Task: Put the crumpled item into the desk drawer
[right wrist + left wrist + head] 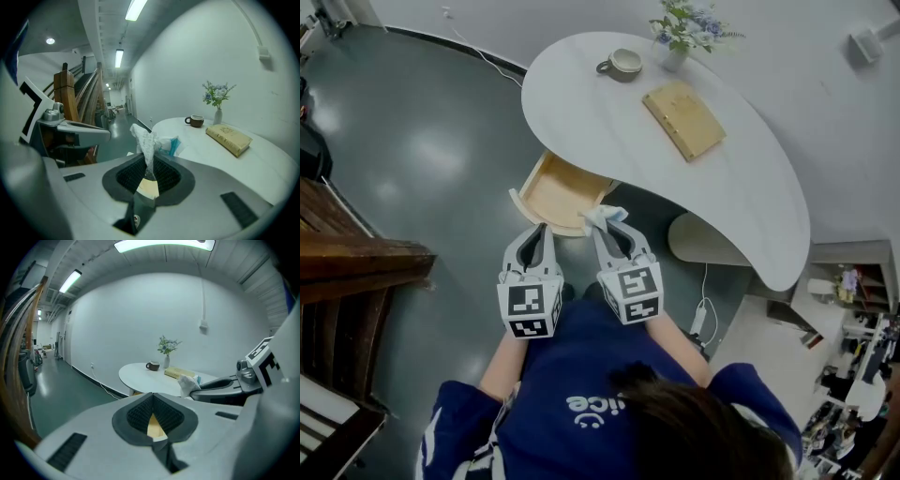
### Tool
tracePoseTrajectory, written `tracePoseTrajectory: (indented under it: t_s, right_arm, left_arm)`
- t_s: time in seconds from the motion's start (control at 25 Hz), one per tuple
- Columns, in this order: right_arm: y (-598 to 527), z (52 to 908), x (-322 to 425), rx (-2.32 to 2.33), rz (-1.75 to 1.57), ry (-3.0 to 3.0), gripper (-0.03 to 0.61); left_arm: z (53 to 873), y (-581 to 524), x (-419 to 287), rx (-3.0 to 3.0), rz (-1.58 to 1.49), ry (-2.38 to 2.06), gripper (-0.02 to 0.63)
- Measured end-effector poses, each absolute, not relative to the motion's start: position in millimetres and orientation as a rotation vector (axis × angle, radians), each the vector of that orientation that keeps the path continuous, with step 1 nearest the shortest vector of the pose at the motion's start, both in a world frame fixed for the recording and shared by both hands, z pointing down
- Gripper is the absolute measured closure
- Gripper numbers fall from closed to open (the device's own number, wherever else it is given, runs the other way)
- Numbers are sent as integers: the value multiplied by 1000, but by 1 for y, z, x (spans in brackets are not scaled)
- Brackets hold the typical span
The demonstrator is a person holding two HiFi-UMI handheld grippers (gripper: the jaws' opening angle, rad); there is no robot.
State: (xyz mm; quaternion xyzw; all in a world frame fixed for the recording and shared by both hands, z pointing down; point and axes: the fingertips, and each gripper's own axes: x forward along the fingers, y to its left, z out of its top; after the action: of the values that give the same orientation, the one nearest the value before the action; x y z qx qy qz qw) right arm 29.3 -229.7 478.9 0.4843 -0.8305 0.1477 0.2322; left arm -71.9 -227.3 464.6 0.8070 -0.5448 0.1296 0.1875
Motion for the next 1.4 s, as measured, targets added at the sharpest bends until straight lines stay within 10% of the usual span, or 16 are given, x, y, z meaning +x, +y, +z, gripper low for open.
tracePoseTrajectory:
  t_s: [1.4]
  right_arm:
    - [-306,523,-11,896,392,-2287,518]
  left_arm:
    - [458,-266,-119,1994,342,-1813,611]
